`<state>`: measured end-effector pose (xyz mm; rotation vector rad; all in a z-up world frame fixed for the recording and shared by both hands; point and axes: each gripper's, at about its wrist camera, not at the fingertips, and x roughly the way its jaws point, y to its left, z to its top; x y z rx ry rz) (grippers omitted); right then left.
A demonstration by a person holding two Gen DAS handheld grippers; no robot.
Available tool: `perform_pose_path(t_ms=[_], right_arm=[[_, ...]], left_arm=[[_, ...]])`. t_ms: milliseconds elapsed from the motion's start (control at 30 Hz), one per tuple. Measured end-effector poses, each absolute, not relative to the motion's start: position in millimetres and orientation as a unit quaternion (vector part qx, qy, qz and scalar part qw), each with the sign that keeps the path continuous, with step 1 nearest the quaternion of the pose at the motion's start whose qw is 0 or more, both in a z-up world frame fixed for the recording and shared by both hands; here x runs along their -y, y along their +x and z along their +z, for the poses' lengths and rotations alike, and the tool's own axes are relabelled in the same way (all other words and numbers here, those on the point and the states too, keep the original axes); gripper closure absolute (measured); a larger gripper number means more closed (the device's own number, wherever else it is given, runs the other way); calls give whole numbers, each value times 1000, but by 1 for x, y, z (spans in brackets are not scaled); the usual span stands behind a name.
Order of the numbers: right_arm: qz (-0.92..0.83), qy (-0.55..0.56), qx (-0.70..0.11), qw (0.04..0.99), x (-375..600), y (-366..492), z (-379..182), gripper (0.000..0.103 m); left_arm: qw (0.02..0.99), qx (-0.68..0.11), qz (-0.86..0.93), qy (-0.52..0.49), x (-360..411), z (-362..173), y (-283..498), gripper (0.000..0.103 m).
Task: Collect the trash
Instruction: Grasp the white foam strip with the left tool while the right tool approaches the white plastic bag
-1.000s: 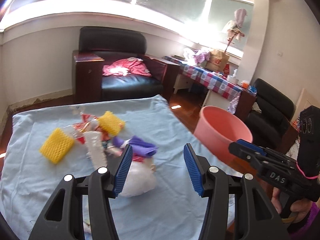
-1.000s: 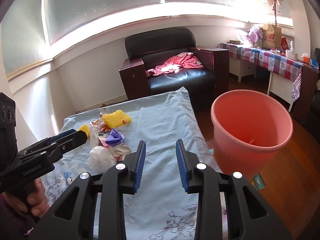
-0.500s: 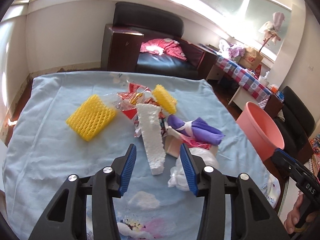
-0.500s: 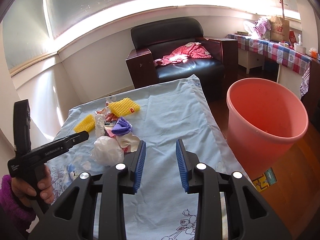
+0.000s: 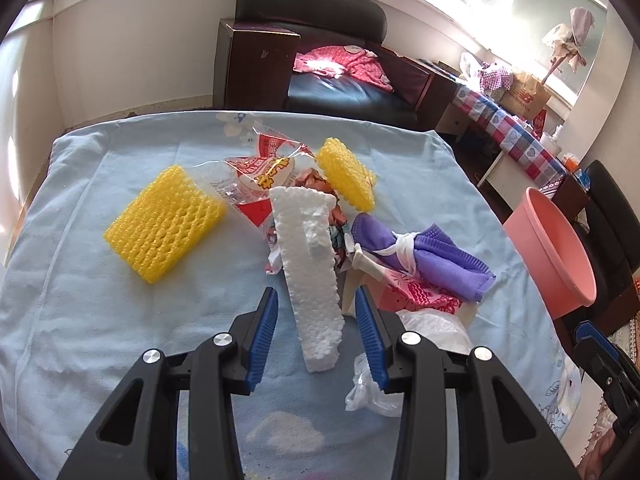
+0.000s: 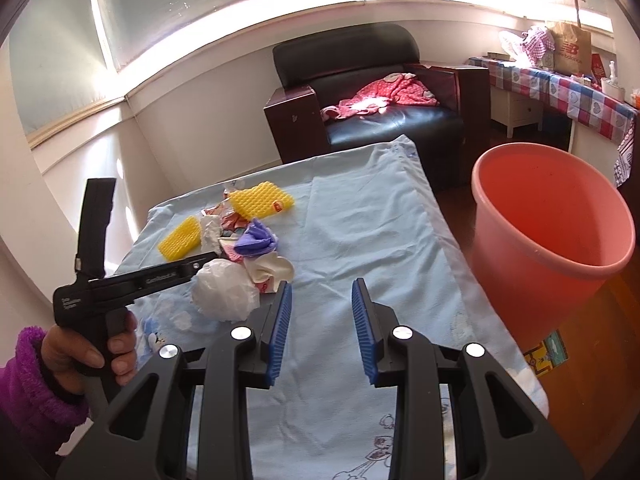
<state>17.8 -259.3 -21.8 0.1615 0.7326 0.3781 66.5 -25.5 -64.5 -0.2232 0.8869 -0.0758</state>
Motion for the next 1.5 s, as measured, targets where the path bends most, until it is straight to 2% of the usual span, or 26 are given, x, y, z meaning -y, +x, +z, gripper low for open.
perform_pose_path(t_ms=[33, 200, 333, 833, 1367, 1400, 1433, 1467, 1500], right_arm=[[187, 76, -356, 912, 257, 17, -22, 71], [201, 66, -360, 909, 247, 14, -21, 71], [206, 61, -362, 907, 240, 14, -22, 71], [274, 66, -389, 877, 193, 30, -25, 71], [260, -1, -412, 873, 150, 49, -39, 72], [260, 1, -414, 873, 152, 49, -40, 73], [255, -1, -415, 873, 153, 48, -41, 82], [253, -2, -416, 873, 154, 49, -42, 86], [252, 1, -418, 873, 157, 48, -43, 86]], left_arm=[[896, -429, -36, -109, 25, -65, 67, 68], [892, -435, -31, -116, 21, -70, 70, 69], [892, -434, -33, -124, 16, -71, 70, 76], [909, -392, -36, -139, -10, -44, 27, 77], [913, -380, -41, -146, -23, -36, 9, 77], [912, -380, -41, -146, -23, -36, 9, 77], [912, -380, -42, -146, -23, -36, 9, 77], [912, -380, -42, -146, -23, -36, 9, 77], [913, -379, -44, -146, -24, -36, 8, 77]])
